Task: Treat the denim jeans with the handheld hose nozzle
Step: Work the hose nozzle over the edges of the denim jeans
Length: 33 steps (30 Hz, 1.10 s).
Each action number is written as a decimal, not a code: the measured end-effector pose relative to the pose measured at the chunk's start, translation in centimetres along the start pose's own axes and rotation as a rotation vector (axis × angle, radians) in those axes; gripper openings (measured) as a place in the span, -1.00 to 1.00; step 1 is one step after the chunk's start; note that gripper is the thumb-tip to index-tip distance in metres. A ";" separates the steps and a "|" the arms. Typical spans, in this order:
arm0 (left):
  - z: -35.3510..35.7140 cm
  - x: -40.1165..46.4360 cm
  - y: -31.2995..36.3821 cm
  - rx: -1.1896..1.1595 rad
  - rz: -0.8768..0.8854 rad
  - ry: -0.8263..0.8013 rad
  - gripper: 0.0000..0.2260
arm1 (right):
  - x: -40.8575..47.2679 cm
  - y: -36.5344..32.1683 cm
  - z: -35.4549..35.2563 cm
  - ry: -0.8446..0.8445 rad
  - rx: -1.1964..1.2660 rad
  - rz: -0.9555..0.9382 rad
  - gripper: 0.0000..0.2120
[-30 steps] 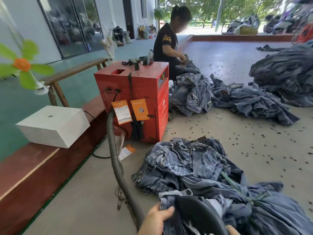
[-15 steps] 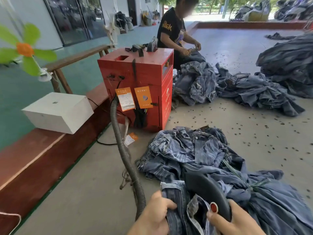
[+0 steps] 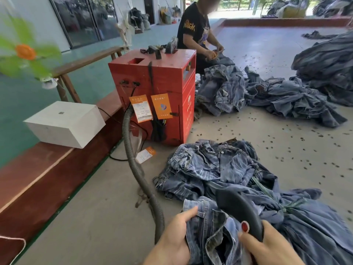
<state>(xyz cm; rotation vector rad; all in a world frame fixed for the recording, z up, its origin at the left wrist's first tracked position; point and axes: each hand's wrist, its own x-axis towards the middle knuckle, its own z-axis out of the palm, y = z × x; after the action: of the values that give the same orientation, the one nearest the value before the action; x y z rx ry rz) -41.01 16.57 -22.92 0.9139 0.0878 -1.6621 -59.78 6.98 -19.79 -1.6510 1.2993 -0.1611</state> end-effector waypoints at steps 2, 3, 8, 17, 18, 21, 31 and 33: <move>-0.1 -0.1 0.4 -0.012 0.019 -0.033 -0.61 | 0.0 0.9 -0.9 0.050 0.143 -0.038 -0.59; 0.0 -0.1 0.7 -0.023 0.029 -0.038 -0.59 | -0.5 0.8 -0.9 0.099 0.135 -0.046 -0.24; 0.2 0.1 0.6 -0.052 0.047 0.037 -0.39 | -1.5 1.7 1.1 -0.048 0.046 0.111 -0.47; -0.1 -0.7 0.7 0.070 0.105 0.083 -0.51 | -3.7 -1.5 -3.4 0.167 0.020 0.022 -0.76; -0.4 -0.8 0.7 0.068 0.113 0.076 -0.50 | -4.2 -1.5 -3.6 0.160 0.031 0.018 -0.75; -0.8 -0.7 0.8 0.061 0.116 0.061 -0.53 | -5.4 -1.5 -3.9 0.112 0.000 -0.014 -0.70; 0.2 -1.1 -0.4 0.042 0.138 0.051 -0.84 | -7.0 -1.3 -1.9 0.081 -0.037 0.034 -0.73; 0.6 -1.5 -0.1 -0.051 0.070 0.089 -0.91 | -6.8 -1.3 -2.2 0.077 -0.044 0.033 -0.73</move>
<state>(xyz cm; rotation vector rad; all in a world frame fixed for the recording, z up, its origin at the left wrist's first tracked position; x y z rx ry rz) -41.39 17.48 -21.70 0.9423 0.1568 -1.5479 -63.11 10.93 -14.71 -1.6736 1.3960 -0.1789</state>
